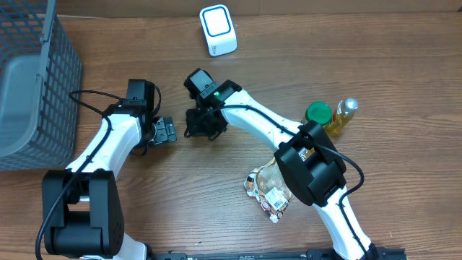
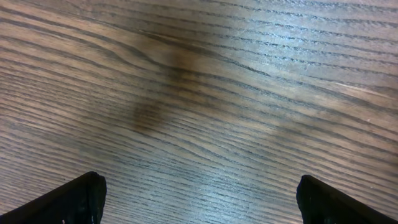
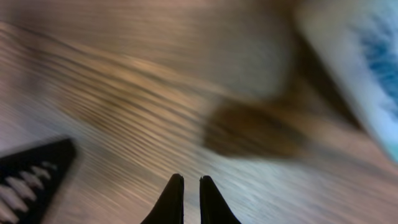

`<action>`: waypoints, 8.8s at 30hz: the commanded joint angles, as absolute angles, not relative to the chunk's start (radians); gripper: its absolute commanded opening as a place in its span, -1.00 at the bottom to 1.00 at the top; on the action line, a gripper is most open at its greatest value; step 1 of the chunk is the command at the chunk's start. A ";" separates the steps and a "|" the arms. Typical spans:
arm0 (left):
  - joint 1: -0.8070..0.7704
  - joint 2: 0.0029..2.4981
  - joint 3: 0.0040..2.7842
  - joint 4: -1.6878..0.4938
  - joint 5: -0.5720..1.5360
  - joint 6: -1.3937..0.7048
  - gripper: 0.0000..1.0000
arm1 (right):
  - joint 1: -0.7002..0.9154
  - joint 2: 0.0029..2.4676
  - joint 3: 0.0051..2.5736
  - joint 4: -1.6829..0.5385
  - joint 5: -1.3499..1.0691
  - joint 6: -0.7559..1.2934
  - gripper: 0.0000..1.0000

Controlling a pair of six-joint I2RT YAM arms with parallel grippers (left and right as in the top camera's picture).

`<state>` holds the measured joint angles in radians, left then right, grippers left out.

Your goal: Scan the item barcode

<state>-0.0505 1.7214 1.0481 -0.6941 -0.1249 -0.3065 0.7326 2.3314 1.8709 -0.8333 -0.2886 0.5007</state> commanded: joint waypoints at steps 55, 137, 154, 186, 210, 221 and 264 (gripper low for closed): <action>-0.053 1.715 1.061 -0.694 -0.138 -0.288 0.99 | 0.690 2.334 1.864 -1.356 0.360 0.470 -0.45; -0.053 1.715 1.061 -0.694 -0.138 -0.288 1.00 | 0.672 2.296 2.026 -1.174 0.234 0.508 1.00; -0.053 1.715 1.061 -0.694 -0.138 -0.288 1.00 | 0.727 2.234 2.025 -1.174 0.234 0.508 1.00; -0.053 1.715 1.061 -0.694 -0.138 -0.288 0.99 | 0.941 1.555 2.025 -1.175 0.234 0.508 1.00; -0.053 1.715 1.061 -0.694 -0.138 -0.288 1.00 | 0.402 1.179 2.025 -1.185 0.234 0.508 1.00; -0.053 1.715 1.061 -0.695 -0.138 -0.288 1.00 | 0.402 1.024 2.025 -1.327 0.234 0.508 1.00; -0.053 1.715 1.061 -0.695 -0.138 -0.288 1.00 | 0.133 0.721 1.787 -1.670 0.223 0.508 1.00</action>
<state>-0.0505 1.7214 1.0481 -0.6941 -0.1253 -0.3065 0.1379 0.7815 1.8790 -1.6882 0.2298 0.5049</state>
